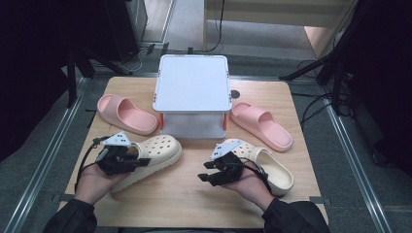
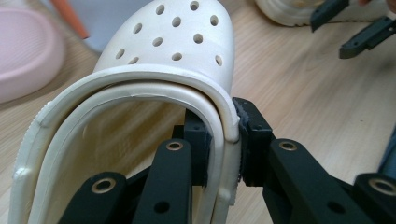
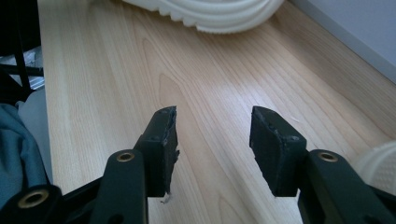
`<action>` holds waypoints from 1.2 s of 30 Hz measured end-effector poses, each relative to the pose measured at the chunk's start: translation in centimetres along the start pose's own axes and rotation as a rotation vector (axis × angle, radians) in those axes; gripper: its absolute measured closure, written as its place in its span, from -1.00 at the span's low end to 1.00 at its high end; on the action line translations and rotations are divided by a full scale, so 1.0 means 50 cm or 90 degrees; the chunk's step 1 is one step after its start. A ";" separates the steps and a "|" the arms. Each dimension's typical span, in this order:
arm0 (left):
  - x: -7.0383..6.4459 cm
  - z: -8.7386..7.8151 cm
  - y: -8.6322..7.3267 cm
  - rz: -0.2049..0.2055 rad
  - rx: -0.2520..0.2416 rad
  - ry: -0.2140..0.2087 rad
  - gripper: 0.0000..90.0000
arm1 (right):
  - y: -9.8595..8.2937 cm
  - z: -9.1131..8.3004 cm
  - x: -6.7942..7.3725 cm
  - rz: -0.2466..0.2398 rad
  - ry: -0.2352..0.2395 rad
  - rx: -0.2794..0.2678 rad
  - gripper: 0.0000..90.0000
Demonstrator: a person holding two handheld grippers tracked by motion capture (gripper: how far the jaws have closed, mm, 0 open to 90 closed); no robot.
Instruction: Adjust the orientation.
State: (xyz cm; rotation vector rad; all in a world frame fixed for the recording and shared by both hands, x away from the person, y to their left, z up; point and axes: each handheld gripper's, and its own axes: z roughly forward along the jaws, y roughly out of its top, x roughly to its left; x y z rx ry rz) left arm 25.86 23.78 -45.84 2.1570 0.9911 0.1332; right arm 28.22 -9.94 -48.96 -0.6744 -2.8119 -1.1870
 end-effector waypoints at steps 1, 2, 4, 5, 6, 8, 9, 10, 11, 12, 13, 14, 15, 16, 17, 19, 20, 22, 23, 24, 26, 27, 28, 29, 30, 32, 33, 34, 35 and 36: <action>-0.002 0.004 0.003 0.002 0.002 -0.006 0.70 | -0.003 -0.003 0.000 0.004 -0.002 -0.002 0.15; -0.005 0.009 0.007 0.003 0.003 -0.011 0.70 | -0.005 -0.004 0.000 0.005 -0.004 -0.004 0.15; -0.009 0.019 0.015 0.010 0.006 -0.019 0.70 | -0.010 -0.008 -0.001 0.006 -0.009 -0.006 0.14; -0.012 0.025 0.020 0.016 0.009 -0.022 0.70 | -0.012 -0.010 0.000 0.010 -0.012 -0.007 0.14; -0.013 0.031 0.024 0.020 0.012 -0.028 0.70 | -0.015 -0.013 0.001 0.012 -0.014 -0.007 0.14; -0.017 0.040 0.031 0.027 0.017 -0.031 0.70 | -0.020 -0.017 0.001 0.014 -0.021 -0.011 0.13; -0.020 0.046 0.035 0.026 0.019 -0.035 0.70 | -0.021 -0.019 0.002 0.016 -0.022 -0.010 0.13; -0.023 0.051 0.039 0.032 0.024 -0.040 0.70 | -0.023 -0.020 0.002 0.018 -0.025 -0.011 0.13; -0.025 0.056 0.042 0.037 0.028 -0.043 0.70 | -0.025 -0.022 0.002 0.021 -0.026 -0.009 0.13; -0.028 0.062 0.046 0.040 0.032 -0.047 0.70 | -0.027 -0.024 0.002 0.023 -0.029 -0.010 0.13; -0.031 0.067 0.048 0.042 0.033 -0.050 0.69 | -0.030 -0.025 0.003 0.024 -0.031 -0.011 0.13; -0.032 0.071 0.050 0.044 0.036 -0.054 0.69 | -0.031 -0.027 0.003 0.026 -0.032 -0.011 0.13; -0.033 0.074 0.051 0.046 0.037 -0.057 0.68 | -0.033 -0.028 0.003 0.028 -0.034 -0.011 0.13; -0.036 0.078 0.053 0.050 0.035 -0.057 0.68 | -0.034 -0.029 0.003 0.029 -0.035 -0.012 0.13; -0.037 0.081 0.055 0.051 0.038 -0.060 0.68 | -0.036 -0.030 0.003 0.032 -0.037 -0.012 0.13; -0.039 0.086 0.057 0.053 0.039 -0.062 0.68 | -0.038 -0.032 0.003 0.032 -0.040 -0.013 0.13; -0.039 0.088 0.058 0.056 0.041 -0.066 0.68 | -0.039 -0.033 0.003 0.035 -0.041 -0.012 0.13; -0.039 0.089 0.059 0.061 0.045 -0.066 0.66 | -0.042 -0.035 0.004 0.037 -0.043 -0.013 0.13; -0.040 0.091 0.060 0.060 0.044 -0.066 0.65 | -0.042 -0.035 0.004 0.037 -0.043 -0.014 0.13; -0.040 0.092 0.060 0.061 0.046 -0.069 0.64 | -0.043 -0.036 0.004 0.037 -0.045 -0.013 0.13; -0.042 0.093 0.062 0.065 0.046 -0.076 0.59 | -0.044 -0.037 0.005 0.040 -0.045 -0.013 0.13; -0.044 0.094 0.062 0.068 0.047 -0.076 0.57 | -0.044 -0.037 0.005 0.040 -0.045 -0.014 0.13; -0.046 0.097 0.062 0.071 0.054 -0.078 0.54 | -0.045 -0.037 0.005 0.039 -0.045 -0.014 0.12; -0.049 0.099 0.061 0.075 0.053 -0.077 0.50 | -0.044 -0.037 0.005 0.039 -0.046 -0.015 0.12; -0.050 0.099 0.061 0.078 0.055 -0.076 0.49 | -0.044 -0.037 0.005 0.039 -0.046 -0.015 0.12; -0.049 0.096 0.061 0.075 0.054 -0.076 0.47 | -0.043 -0.036 0.005 0.038 -0.047 -0.018 0.12; -0.048 0.094 0.060 0.071 0.053 -0.077 0.45 | -0.042 -0.035 0.004 0.038 -0.047 -0.022 0.12; -0.046 0.090 0.061 0.069 0.053 -0.078 0.42 | -0.040 -0.033 0.004 0.039 -0.047 -0.023 0.12; -0.045 0.085 0.060 0.066 0.050 -0.077 0.39 | -0.037 -0.030 0.003 0.041 -0.045 -0.027 0.12; -0.044 0.076 0.061 0.065 0.051 -0.077 0.37 | -0.034 -0.027 0.001 0.043 -0.045 -0.030 0.12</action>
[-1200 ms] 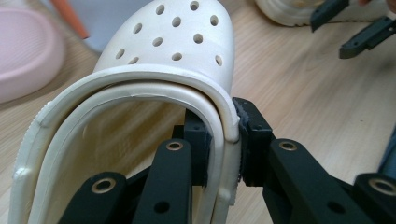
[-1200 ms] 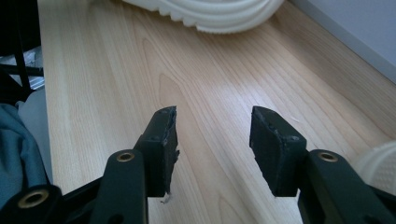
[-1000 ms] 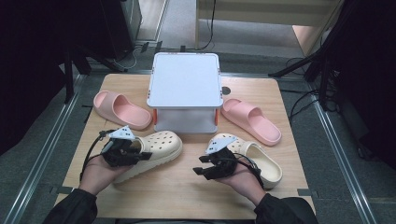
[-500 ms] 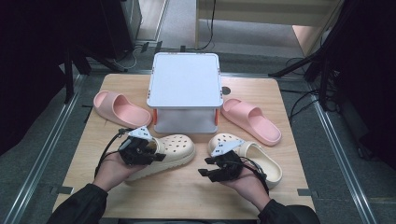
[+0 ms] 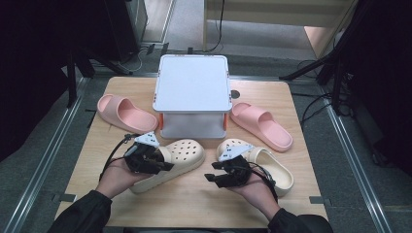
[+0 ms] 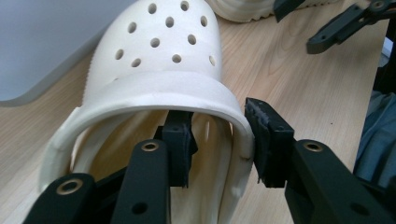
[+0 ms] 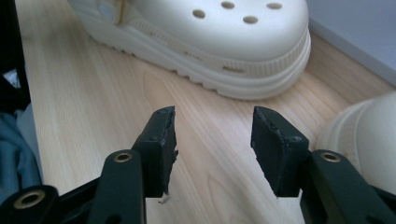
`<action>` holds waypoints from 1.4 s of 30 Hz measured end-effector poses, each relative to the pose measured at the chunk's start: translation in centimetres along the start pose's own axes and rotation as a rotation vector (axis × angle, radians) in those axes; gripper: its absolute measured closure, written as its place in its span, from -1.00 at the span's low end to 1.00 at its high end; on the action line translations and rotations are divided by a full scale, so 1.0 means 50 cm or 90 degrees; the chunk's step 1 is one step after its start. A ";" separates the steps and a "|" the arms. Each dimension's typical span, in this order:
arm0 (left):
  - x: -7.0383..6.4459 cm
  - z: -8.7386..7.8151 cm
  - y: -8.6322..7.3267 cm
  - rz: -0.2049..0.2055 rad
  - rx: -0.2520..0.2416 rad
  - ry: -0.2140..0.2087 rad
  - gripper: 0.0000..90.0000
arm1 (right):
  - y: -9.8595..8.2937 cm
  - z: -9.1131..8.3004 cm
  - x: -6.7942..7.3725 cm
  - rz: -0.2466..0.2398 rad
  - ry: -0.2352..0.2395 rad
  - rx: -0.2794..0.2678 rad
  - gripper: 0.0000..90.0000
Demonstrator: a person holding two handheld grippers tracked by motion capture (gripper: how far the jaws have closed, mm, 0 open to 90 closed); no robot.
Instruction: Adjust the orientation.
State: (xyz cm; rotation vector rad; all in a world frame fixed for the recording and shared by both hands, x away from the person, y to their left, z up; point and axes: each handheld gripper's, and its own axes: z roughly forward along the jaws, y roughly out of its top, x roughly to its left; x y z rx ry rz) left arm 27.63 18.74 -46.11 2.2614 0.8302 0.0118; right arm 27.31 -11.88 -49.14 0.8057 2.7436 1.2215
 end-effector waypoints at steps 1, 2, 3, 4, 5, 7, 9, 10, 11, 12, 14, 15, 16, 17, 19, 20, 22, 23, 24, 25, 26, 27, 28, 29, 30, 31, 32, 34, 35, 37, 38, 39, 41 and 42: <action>-0.001 -0.006 -0.001 -0.004 -0.002 0.004 0.34 | 0.004 0.004 0.000 0.001 0.000 -0.005 0.13; -0.003 -0.013 -0.002 -0.008 -0.005 0.007 0.31 | 0.006 0.007 0.001 0.004 -0.001 -0.008 0.13; -0.003 -0.022 -0.003 -0.005 -0.006 0.012 0.28 | 0.008 0.010 0.001 0.003 0.000 -0.010 0.14; -0.004 -0.034 -0.005 -0.004 -0.018 0.013 0.26 | 0.011 0.012 0.002 0.002 0.001 -0.016 0.16; -0.003 -0.041 -0.007 -0.004 -0.025 0.010 0.25 | 0.013 0.014 0.004 0.000 0.002 -0.023 0.17; 0.001 -0.057 -0.009 -0.011 -0.032 0.011 0.26 | 0.017 0.016 0.007 -0.003 0.003 -0.033 0.22; 0.008 -0.070 -0.013 -0.011 -0.040 0.026 0.29 | 0.021 0.017 0.010 -0.003 0.004 -0.042 0.27; 0.017 -0.077 -0.018 -0.019 -0.045 0.028 0.35 | 0.022 0.018 0.013 0.000 0.005 -0.046 0.32; 0.022 -0.080 -0.020 -0.023 -0.048 0.034 0.40 | 0.026 0.021 0.014 0.005 0.012 -0.052 0.39; 0.031 -0.083 -0.025 -0.025 -0.051 0.038 0.43 | 0.028 0.022 0.014 0.011 0.018 -0.054 0.43; 0.048 -0.085 -0.034 -0.042 -0.050 0.050 0.44 | 0.032 0.028 0.013 0.033 0.028 -0.052 0.53; 0.061 -0.085 -0.043 -0.052 -0.049 0.058 0.48 | 0.034 0.032 0.013 0.034 0.027 -0.050 0.62; 0.072 -0.085 -0.050 -0.061 -0.047 0.056 0.53 | 0.036 0.036 0.014 0.029 0.018 -0.045 0.68; 0.079 -0.084 -0.055 -0.067 -0.046 0.057 0.58 | 0.037 0.041 0.014 0.032 0.018 -0.041 0.72; 0.095 -0.085 -0.065 -0.077 -0.042 0.058 0.68 | 0.039 0.049 0.013 0.035 0.015 -0.037 0.81; 0.103 -0.086 -0.068 -0.084 -0.043 0.060 0.70 | 0.041 0.052 0.014 0.036 0.013 -0.036 0.84; 0.121 -0.086 -0.076 -0.098 -0.046 0.058 0.71 | 0.043 0.058 0.014 0.036 0.012 -0.038 0.92; 0.127 -0.085 -0.078 -0.104 -0.046 0.060 0.73 | 0.045 0.062 0.015 0.037 0.013 -0.040 0.95; 0.134 -0.083 -0.081 -0.112 -0.043 0.061 0.76 | 0.046 0.064 0.015 0.035 0.014 -0.042 0.95; 0.140 -0.083 -0.084 -0.115 -0.040 0.065 0.77 | 0.047 0.066 0.016 0.033 0.010 -0.043 0.95; 0.145 -0.082 -0.087 -0.114 -0.037 0.069 0.80 | 0.048 0.069 0.017 0.029 0.007 -0.047 0.95; 0.147 -0.081 -0.089 -0.116 -0.034 0.069 0.83 | 0.050 0.072 0.017 0.031 0.007 -0.049 0.95; 0.148 -0.078 -0.090 -0.110 -0.029 0.072 0.86 | 0.051 0.074 0.018 0.035 0.009 -0.048 0.95; 0.149 -0.073 -0.091 -0.106 -0.023 0.074 0.88 | 0.052 0.077 0.018 0.036 0.009 -0.049 0.95; 0.150 -0.066 -0.092 -0.106 -0.017 0.064 0.89 | 0.052 0.080 0.019 0.037 0.009 -0.048 0.95; 0.152 -0.059 -0.094 -0.109 -0.011 0.054 0.89 | 0.053 0.084 0.019 0.037 0.010 -0.044 0.95; 0.152 -0.051 -0.095 -0.113 -0.005 0.045 0.87 | 0.054 0.088 0.019 0.035 0.007 -0.045 0.95; 0.148 -0.043 -0.095 -0.105 0.002 0.049 0.88 | 0.054 0.094 0.018 0.035 0.001 -0.041 0.93; 0.147 -0.043 -0.095 -0.103 0.000 0.055 0.90 | 0.054 0.097 0.018 0.033 -0.002 -0.040 0.93; 0.144 -0.044 -0.098 -0.105 -0.003 0.052 0.92 | 0.053 0.101 0.018 0.031 -0.010 -0.033 0.93; 0.142 -0.045 -0.099 -0.104 -0.002 0.051 0.92 | 0.053 0.103 0.018 0.032 -0.011 -0.031 0.93; 0.140 -0.045 -0.100 -0.104 -0.004 0.052 0.93 | 0.053 0.103 0.017 0.032 -0.009 -0.031 0.93; 0.137 -0.045 -0.102 -0.105 -0.005 0.053 0.94 | 0.054 0.104 0.016 0.033 -0.008 -0.031 0.93; 0.137 -0.045 -0.103 -0.105 -0.006 0.053 0.95 | 0.054 0.104 0.015 0.033 -0.007 -0.031 0.93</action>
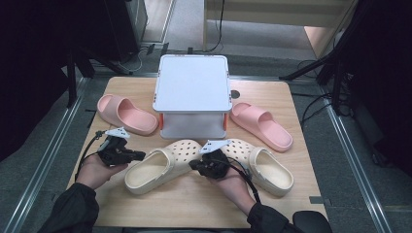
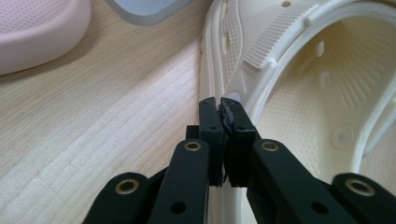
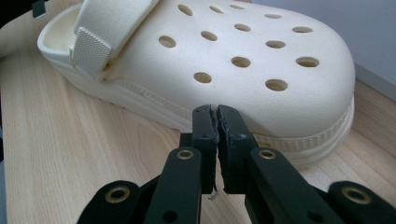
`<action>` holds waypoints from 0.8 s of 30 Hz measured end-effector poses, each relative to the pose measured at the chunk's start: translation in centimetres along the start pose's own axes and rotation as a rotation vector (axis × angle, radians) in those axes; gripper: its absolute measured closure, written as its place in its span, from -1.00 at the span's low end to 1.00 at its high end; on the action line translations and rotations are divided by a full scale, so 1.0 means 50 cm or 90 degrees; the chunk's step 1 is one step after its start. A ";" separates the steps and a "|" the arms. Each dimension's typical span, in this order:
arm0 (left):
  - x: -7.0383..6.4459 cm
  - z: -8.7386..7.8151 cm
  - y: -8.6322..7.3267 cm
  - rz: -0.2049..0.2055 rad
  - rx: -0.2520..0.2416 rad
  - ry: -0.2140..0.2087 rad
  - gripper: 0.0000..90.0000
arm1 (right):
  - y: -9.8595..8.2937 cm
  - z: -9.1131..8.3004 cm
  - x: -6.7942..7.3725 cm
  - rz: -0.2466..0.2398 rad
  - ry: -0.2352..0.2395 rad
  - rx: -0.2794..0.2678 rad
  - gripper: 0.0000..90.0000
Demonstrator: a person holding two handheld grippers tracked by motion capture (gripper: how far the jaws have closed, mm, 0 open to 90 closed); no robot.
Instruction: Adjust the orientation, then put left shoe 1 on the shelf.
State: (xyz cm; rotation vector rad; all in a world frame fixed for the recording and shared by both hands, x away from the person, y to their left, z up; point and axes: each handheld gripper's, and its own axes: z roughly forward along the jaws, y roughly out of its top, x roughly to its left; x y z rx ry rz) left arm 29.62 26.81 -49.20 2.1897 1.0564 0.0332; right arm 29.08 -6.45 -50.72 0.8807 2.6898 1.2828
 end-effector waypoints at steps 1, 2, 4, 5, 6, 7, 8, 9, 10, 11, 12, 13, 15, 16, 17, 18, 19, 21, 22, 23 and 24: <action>0.000 0.000 -0.001 -0.001 0.000 -0.002 0.95 | 0.000 0.001 -0.001 0.000 0.002 0.000 0.93; -0.001 0.000 -0.002 -0.004 -0.002 -0.003 0.96 | 0.000 0.001 -0.001 0.001 0.003 0.000 0.93; -0.004 -0.001 -0.005 -0.006 -0.003 -0.003 0.97 | 0.001 0.001 -0.002 0.001 0.006 0.001 0.93; -0.005 -0.001 -0.006 -0.005 -0.003 -0.004 0.98 | 0.001 0.001 -0.003 0.002 0.006 0.001 0.93; -0.007 -0.002 -0.007 -0.006 -0.003 -0.003 0.98 | 0.002 0.001 -0.004 0.004 0.008 0.001 0.93; -0.008 -0.002 -0.008 -0.005 -0.003 -0.003 0.98 | 0.002 0.001 -0.005 0.004 0.010 0.002 0.93; -0.010 -0.003 -0.009 -0.006 -0.001 -0.002 0.98 | 0.002 0.001 -0.006 0.007 0.013 0.003 0.93; -0.011 -0.003 -0.011 -0.011 -0.003 -0.003 0.98 | 0.003 0.001 -0.007 0.008 0.016 0.004 0.93; -0.012 -0.003 -0.012 -0.016 -0.003 -0.005 0.98 | 0.004 0.001 -0.009 0.008 0.018 0.004 0.93; -0.013 -0.004 -0.014 -0.018 -0.004 -0.006 0.98 | 0.004 0.002 -0.009 0.009 0.019 0.004 0.93; -0.015 -0.004 -0.016 -0.019 -0.004 -0.007 0.98 | 0.004 0.002 -0.011 0.007 0.020 0.004 0.93; -0.018 -0.004 -0.017 -0.020 -0.004 -0.008 0.98 | 0.005 0.002 -0.012 0.008 0.020 0.006 0.93; -0.021 -0.005 -0.019 -0.015 0.000 -0.010 0.98 | 0.006 0.002 -0.013 0.011 0.019 0.006 0.93; -0.024 -0.005 -0.020 -0.015 0.000 -0.011 0.98 | 0.006 0.001 -0.014 0.011 0.018 0.007 0.93; -0.027 -0.005 -0.022 -0.013 0.002 -0.012 0.98 | 0.006 0.001 -0.015 0.013 0.018 0.007 0.93; -0.030 -0.005 -0.023 -0.012 0.005 -0.016 0.98 | 0.007 0.000 -0.016 0.014 0.017 0.008 0.93; -0.033 -0.005 -0.025 -0.011 0.004 -0.017 0.98 | 0.007 0.000 -0.018 0.014 0.015 0.007 0.93; -0.039 -0.005 -0.027 -0.008 0.005 -0.019 0.98 | 0.008 0.000 -0.020 0.018 0.017 0.009 0.92; -0.042 -0.005 -0.028 -0.004 0.009 -0.024 0.98 | 0.008 -0.001 -0.021 0.017 0.016 0.008 0.91; -0.045 -0.004 -0.029 -0.005 0.009 -0.030 0.97 | 0.009 -0.001 -0.022 0.019 0.013 0.009 0.90; -0.050 -0.001 -0.029 0.002 0.011 -0.039 0.97 | 0.009 -0.001 -0.023 0.019 0.011 0.009 0.89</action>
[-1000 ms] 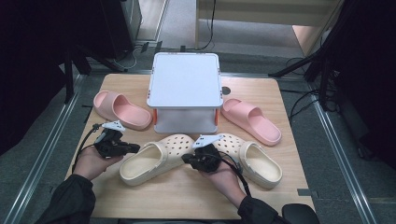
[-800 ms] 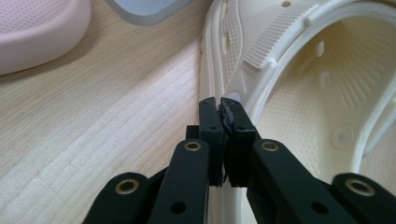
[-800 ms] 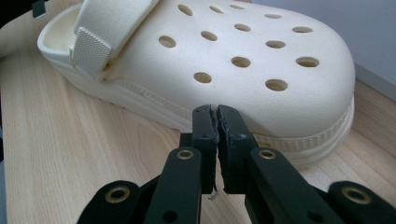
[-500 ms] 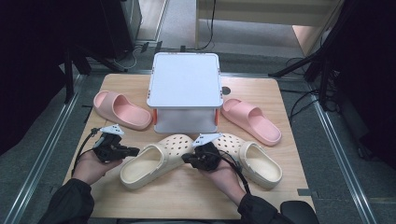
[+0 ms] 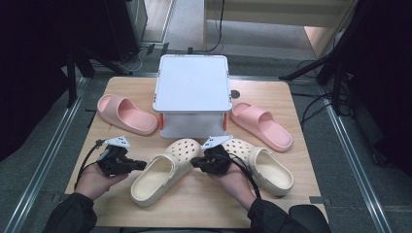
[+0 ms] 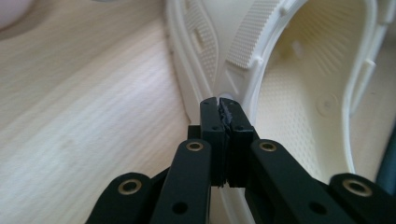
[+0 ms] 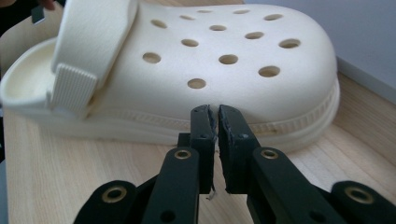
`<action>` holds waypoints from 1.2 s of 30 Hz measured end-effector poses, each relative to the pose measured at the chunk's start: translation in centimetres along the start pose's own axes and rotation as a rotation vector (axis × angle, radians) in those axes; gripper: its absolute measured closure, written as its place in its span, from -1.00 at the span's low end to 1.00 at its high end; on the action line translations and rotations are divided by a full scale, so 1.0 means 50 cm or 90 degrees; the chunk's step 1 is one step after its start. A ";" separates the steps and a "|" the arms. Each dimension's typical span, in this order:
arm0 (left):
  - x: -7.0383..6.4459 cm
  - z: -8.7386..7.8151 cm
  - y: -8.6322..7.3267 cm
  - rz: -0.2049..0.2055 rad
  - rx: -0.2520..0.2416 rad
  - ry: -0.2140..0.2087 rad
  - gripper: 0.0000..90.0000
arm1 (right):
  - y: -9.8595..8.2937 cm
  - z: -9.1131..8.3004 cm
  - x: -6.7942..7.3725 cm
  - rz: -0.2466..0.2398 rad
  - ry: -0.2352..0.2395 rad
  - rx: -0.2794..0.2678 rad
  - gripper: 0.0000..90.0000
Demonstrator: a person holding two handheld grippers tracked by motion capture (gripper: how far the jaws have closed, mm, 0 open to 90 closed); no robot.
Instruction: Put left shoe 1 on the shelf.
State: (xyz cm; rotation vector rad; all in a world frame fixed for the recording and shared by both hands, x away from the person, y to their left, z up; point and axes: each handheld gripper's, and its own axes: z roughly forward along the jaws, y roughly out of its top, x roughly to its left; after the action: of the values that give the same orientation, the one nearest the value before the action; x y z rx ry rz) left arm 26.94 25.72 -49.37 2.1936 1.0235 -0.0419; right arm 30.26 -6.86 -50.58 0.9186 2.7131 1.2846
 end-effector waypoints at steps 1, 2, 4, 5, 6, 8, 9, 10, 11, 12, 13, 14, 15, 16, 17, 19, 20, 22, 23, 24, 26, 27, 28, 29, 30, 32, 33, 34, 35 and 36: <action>-0.006 0.004 0.000 0.001 -0.001 -0.004 0.96 | 0.001 0.000 -0.003 0.002 -0.001 -0.002 0.89; -0.013 0.007 0.002 0.009 0.003 -0.001 0.97 | 0.002 0.000 -0.006 0.004 0.000 -0.002 0.89; -0.021 0.012 0.005 0.015 0.005 -0.007 0.96 | 0.003 -0.001 -0.009 0.012 -0.001 0.001 0.89; -0.025 0.014 0.006 0.019 0.006 -0.008 0.97 | 0.004 -0.001 -0.010 0.012 -0.001 0.001 0.89; -0.030 0.016 0.007 0.023 0.006 -0.008 0.96 | 0.005 -0.001 -0.011 0.014 -0.002 0.001 0.89; -0.038 0.020 0.007 0.024 0.007 -0.016 0.96 | 0.006 0.000 -0.012 0.012 -0.005 0.001 0.89; -0.041 0.022 0.007 0.023 0.007 -0.019 0.95 | 0.008 0.000 -0.013 0.014 -0.010 0.000 0.89; -0.046 0.024 0.007 0.024 0.006 -0.021 0.94 | 0.009 0.000 -0.014 0.016 -0.012 0.000 0.89; -0.050 0.027 0.008 0.022 0.004 -0.023 0.93 | 0.010 0.001 -0.016 0.019 -0.014 -0.002 0.89; -0.055 0.030 0.009 0.023 0.006 -0.023 0.93 | 0.011 0.001 -0.018 0.022 -0.014 -0.002 0.89; -0.059 0.033 0.010 0.025 0.010 -0.023 0.93 | 0.012 0.001 -0.020 0.025 -0.016 -0.002 0.89; -0.063 0.036 0.010 0.025 0.012 -0.024 0.91 | 0.014 0.001 -0.021 0.028 -0.019 -0.003 0.89; -0.068 0.040 0.011 0.030 0.013 -0.023 0.91 | 0.015 0.002 -0.022 0.029 -0.020 -0.004 0.89; -0.073 0.044 0.012 0.031 0.016 -0.015 0.92 | 0.017 0.002 -0.024 0.028 -0.023 -0.008 0.89; -0.076 0.047 0.012 0.029 0.016 -0.013 0.93 | 0.018 0.002 -0.025 0.029 -0.022 -0.011 0.89; -0.079 0.053 0.014 0.020 0.020 -0.009 0.95 | 0.021 0.003 -0.025 0.029 -0.025 -0.012 0.89; -0.080 0.055 0.015 0.015 0.017 -0.013 0.96 | 0.022 0.003 -0.025 0.029 -0.027 -0.013 0.89; -0.081 0.057 0.016 0.008 0.012 -0.025 0.96 | 0.024 0.005 -0.026 0.025 -0.031 -0.016 0.89; -0.081 0.058 0.016 0.009 0.013 -0.028 0.95 | 0.024 0.005 -0.027 0.027 -0.033 -0.015 0.89; -0.083 0.060 0.017 0.009 0.011 -0.033 0.94 | 0.025 0.006 -0.028 0.030 -0.034 -0.017 0.89; -0.086 0.063 0.018 0.016 0.013 -0.034 0.92 | 0.027 0.007 -0.030 0.031 -0.038 -0.018 0.87; -0.086 0.064 0.018 0.017 0.012 -0.032 0.90 | 0.028 0.007 -0.032 0.031 -0.040 -0.017 0.85; -0.085 0.063 0.017 0.018 0.011 -0.029 0.89 | 0.028 0.006 -0.033 0.031 -0.041 -0.017 0.82; -0.083 0.062 0.016 0.020 0.008 -0.029 0.87 | 0.029 0.005 -0.034 0.031 -0.039 -0.017 0.76; -0.081 0.059 0.016 0.020 0.007 -0.029 0.85 | 0.030 0.002 -0.035 0.035 -0.031 -0.020 0.73; -0.077 0.051 0.014 0.019 -0.004 -0.028 0.74 | 0.033 -0.005 -0.033 0.035 -0.024 -0.026 0.68; -0.074 0.047 0.014 0.017 -0.006 -0.027 0.69 | 0.035 -0.010 -0.030 0.028 -0.028 -0.029 0.64; -0.073 0.044 0.014 0.014 -0.011 -0.024 0.66 | 0.037 -0.014 -0.027 0.022 -0.030 -0.030 0.60; -0.071 0.038 0.015 0.016 -0.015 -0.024 0.63 | 0.038 -0.018 -0.025 0.017 -0.031 -0.034 0.57; -0.069 0.033 0.017 0.012 -0.023 -0.026 0.59 | 0.039 -0.024 -0.022 0.018 -0.030 -0.039 0.52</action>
State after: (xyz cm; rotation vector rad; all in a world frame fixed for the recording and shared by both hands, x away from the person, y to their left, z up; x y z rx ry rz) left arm 25.57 22.05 -49.07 2.1609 0.9735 -0.0582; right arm 31.86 -7.31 -48.66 0.9729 2.6193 1.3242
